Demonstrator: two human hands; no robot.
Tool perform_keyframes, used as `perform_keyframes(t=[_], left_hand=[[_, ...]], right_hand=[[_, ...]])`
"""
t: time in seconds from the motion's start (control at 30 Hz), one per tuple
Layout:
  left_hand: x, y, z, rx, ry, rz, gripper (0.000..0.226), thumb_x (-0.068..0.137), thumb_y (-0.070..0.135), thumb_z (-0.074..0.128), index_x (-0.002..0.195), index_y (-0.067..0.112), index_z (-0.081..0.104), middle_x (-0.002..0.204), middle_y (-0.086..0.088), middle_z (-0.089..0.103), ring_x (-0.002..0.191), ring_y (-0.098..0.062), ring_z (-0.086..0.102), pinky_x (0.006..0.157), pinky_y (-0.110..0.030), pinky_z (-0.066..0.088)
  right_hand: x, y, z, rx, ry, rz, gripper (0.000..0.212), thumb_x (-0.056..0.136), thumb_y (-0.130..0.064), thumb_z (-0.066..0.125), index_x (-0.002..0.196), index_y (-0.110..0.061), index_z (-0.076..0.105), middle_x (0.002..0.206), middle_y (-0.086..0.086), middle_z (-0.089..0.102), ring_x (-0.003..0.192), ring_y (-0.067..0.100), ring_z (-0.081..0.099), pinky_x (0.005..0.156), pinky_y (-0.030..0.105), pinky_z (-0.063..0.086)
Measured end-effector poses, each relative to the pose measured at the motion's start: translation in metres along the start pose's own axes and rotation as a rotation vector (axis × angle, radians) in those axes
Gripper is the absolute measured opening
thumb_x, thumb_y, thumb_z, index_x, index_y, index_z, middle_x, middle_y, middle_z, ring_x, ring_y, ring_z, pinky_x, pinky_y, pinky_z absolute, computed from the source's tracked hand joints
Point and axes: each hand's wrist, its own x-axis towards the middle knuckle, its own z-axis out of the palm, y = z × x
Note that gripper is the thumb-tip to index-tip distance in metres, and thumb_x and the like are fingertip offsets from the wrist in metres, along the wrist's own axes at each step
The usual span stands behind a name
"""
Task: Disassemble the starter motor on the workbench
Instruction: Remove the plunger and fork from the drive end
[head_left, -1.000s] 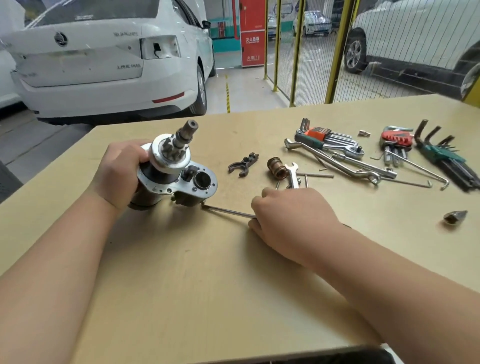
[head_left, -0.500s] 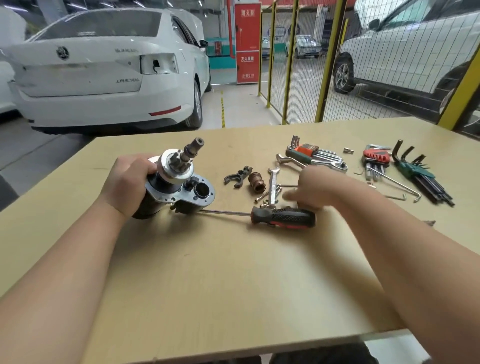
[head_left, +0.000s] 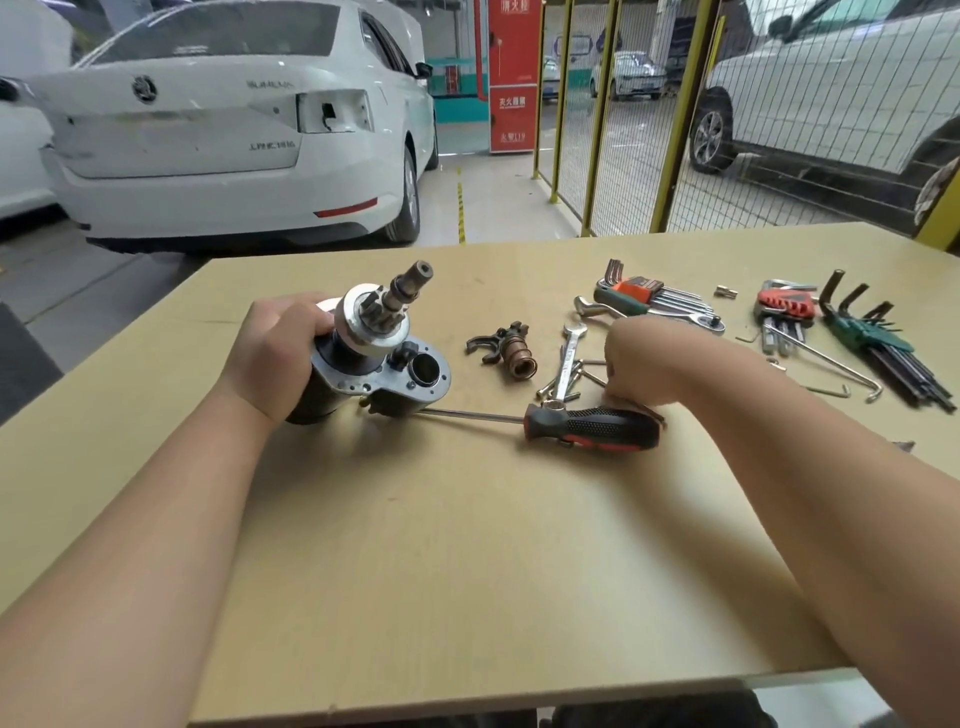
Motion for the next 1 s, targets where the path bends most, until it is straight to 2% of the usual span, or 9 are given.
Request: perform_keyframes(t=[0.13,0.23,0.27,0.33,0.43,0.5,0.7,0.9,1.0], left_hand=[[-0.003,0.001,0.0,0.008,0.001,0.004,0.028,0.063,0.034,0.044,0.054,0.008,0.049,0.055,-0.001,0.045,0.058,-0.015,0.04,0.051,-0.024,0.029],[-0.004,0.001,0.0,0.005,-0.002,0.01,0.024,0.063,0.032,0.044,0.052,0.012,0.048,0.055,0.0,0.045,0.057,-0.015,0.04,0.051,-0.025,0.029],[-0.003,0.001,0.0,0.005,0.005,0.006,0.026,0.063,0.033,0.044,0.052,0.01,0.046,0.055,-0.001,0.043,0.057,-0.016,0.038,0.053,-0.027,0.027],[-0.003,0.002,0.0,-0.002,0.014,-0.008,0.025,0.062,0.035,0.045,0.05,0.013,0.042,0.054,0.0,0.04,0.057,-0.017,0.035,0.054,-0.03,0.025],[-0.003,0.002,0.0,-0.031,-0.013,-0.003,0.042,0.063,0.035,0.046,0.06,-0.007,0.042,0.061,-0.009,0.04,0.061,-0.019,0.036,0.058,-0.033,0.026],[-0.004,0.002,0.0,-0.038,-0.023,0.003,0.048,0.063,0.035,0.046,0.065,-0.013,0.043,0.065,-0.012,0.041,0.063,-0.021,0.036,0.06,-0.035,0.026],[-0.002,0.007,0.002,-0.037,-0.006,-0.017,0.05,0.06,0.039,0.046,0.063,-0.011,0.039,0.066,-0.012,0.036,0.063,-0.021,0.031,0.058,-0.034,0.023],[0.008,0.013,0.003,0.038,0.038,-0.114,0.03,0.067,0.031,0.045,0.043,0.024,0.03,0.048,0.007,0.028,0.051,-0.01,0.027,0.054,-0.033,0.021],[0.012,0.016,0.005,0.072,0.063,-0.175,0.033,0.07,0.032,0.043,0.041,0.024,0.03,0.045,0.009,0.029,0.046,-0.006,0.028,0.055,-0.033,0.023]], right_hand=[[-0.002,-0.003,-0.002,-0.054,0.045,0.025,0.026,0.082,-0.026,0.056,0.061,-0.014,0.047,0.063,0.001,0.051,0.054,0.015,0.046,0.045,0.022,0.031],[-0.01,0.005,-0.013,0.227,0.148,0.013,0.018,0.083,-0.025,0.056,0.07,-0.012,0.058,0.063,0.003,0.063,0.053,0.017,0.057,0.044,0.021,0.035],[-0.013,0.003,-0.016,0.447,0.209,-0.03,0.006,0.082,-0.02,0.056,0.08,-0.016,0.06,0.062,0.0,0.066,0.05,0.015,0.059,0.042,0.022,0.038],[-0.024,-0.012,-0.023,1.031,0.238,-0.157,0.02,0.083,-0.006,0.05,0.093,-0.022,0.057,0.058,-0.002,0.064,0.042,0.014,0.055,0.04,0.022,0.04],[-0.033,-0.043,-0.025,1.974,-0.004,-0.245,0.026,0.091,0.008,0.041,0.097,-0.006,0.061,0.068,0.01,0.064,0.05,0.016,0.058,0.044,0.024,0.049],[-0.036,-0.06,-0.024,2.247,-0.165,-0.183,0.019,0.093,0.005,0.044,0.101,-0.001,0.061,0.075,0.011,0.069,0.059,0.015,0.067,0.051,0.022,0.055],[-0.029,-0.082,-0.015,1.76,0.126,-0.248,0.018,0.091,-0.021,0.06,0.083,-0.011,0.073,0.06,0.001,0.062,0.048,0.013,0.052,0.044,0.022,0.042],[-0.027,-0.112,-0.011,1.653,0.283,-0.277,0.017,0.089,-0.013,0.062,0.074,-0.018,0.069,0.064,-0.001,0.07,0.064,0.015,0.07,0.055,0.024,0.054],[-0.024,-0.117,-0.009,1.674,0.34,-0.218,0.018,0.088,-0.012,0.062,0.073,-0.019,0.068,0.065,-0.001,0.071,0.064,0.013,0.07,0.056,0.023,0.055]])
